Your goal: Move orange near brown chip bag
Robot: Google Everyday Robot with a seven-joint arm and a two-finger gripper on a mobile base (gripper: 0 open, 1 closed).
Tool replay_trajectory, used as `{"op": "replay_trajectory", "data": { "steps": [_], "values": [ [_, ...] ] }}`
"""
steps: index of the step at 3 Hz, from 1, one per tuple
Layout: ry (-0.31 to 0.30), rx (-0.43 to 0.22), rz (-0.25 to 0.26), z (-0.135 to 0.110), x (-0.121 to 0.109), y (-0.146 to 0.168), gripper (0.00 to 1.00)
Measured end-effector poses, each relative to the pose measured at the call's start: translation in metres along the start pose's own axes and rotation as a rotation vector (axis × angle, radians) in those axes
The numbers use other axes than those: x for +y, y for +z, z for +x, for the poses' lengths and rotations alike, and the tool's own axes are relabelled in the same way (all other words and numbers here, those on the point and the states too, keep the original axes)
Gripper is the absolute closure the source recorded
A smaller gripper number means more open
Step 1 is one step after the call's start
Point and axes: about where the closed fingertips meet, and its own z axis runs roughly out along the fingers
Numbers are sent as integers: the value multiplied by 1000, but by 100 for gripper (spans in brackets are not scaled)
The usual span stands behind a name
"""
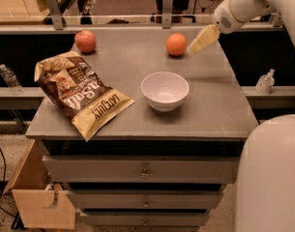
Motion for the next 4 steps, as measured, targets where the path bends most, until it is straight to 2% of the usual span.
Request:
{"op": "replay_trajectory", "data": {
  "steps": [1, 3, 4],
  "values": [
    [12, 20, -31, -7, 8, 25, 0],
    [50, 34, -30, -12, 4, 39, 0],
    [49, 23, -52, -14, 6, 48, 0]
  ]
}}
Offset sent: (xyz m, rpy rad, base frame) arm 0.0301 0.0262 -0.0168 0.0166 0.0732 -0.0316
